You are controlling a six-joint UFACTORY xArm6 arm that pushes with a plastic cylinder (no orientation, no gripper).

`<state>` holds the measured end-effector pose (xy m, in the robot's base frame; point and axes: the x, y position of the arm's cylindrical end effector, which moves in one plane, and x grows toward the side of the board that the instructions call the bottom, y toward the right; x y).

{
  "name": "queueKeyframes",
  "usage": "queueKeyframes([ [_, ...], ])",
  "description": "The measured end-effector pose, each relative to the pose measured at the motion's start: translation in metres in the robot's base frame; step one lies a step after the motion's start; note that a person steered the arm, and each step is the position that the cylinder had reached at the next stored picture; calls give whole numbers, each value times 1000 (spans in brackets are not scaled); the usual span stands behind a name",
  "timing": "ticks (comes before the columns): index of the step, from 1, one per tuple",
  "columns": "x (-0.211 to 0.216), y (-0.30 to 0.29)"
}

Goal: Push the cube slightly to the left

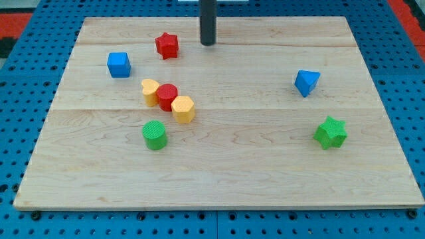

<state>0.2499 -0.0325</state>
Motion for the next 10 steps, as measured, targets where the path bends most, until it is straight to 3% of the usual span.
queueKeyframes([
  [1, 10, -71],
  [3, 109, -57],
  [7, 80, -27],
  [8, 68, -131],
  [10, 32, -179],
])
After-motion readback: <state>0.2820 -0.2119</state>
